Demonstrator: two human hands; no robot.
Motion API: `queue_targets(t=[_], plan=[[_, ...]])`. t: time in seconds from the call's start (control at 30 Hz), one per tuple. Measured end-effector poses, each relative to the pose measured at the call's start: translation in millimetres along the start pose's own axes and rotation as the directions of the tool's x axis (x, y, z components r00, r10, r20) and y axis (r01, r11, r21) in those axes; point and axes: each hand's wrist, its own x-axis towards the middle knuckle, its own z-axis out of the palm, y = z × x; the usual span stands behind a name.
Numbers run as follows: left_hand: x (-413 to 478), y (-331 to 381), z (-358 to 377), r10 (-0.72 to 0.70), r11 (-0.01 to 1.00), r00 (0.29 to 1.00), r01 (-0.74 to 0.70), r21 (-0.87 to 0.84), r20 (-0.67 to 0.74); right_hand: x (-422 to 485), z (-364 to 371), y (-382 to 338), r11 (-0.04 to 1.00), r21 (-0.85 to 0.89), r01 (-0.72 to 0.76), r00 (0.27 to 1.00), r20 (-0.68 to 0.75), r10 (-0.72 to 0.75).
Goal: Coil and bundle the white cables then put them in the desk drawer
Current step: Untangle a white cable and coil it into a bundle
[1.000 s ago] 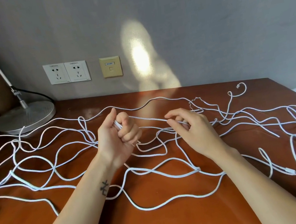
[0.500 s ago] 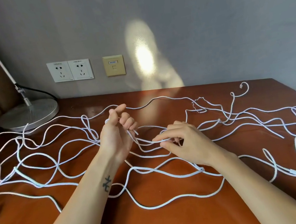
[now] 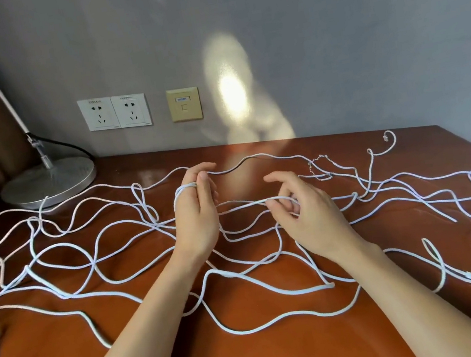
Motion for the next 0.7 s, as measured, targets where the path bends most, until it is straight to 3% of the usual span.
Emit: queue_targets(t=[0.23, 0.4, 0.5, 0.63, 0.7], plan=[[-5, -7, 2, 0.073, 0.969, 0.985, -0.108, 0.222, 0.159, 2, -1, -2, 1.000, -0.018, 0.019, 0.986, -0.166, -0.022], [-11, -3, -3, 0.075, 0.921, 0.958, -0.173, 0.350, 0.275, 2, -5, 4, 0.994, -0.026, -0.103, 0.951, -0.294, 0.091], [-12, -1, -4, 0.060, 0.889, 0.944, -0.198, 0.413, 0.325, 2, -6, 5, 0.992, -0.022, -0.121, 0.952, -0.285, 0.110], [-9, -3, -6, -0.045, 0.860, 0.930, -0.149, 0.488, 0.365, 1, -7, -1, 0.959, 0.259, -0.117, 0.970, -0.178, 0.166], [-8, -5, -5, -0.050, 0.808, 0.940, -0.161, 0.567, 0.338, 0, -7, -3, 0.955, 0.279, -0.102, 0.979, -0.144, 0.147]])
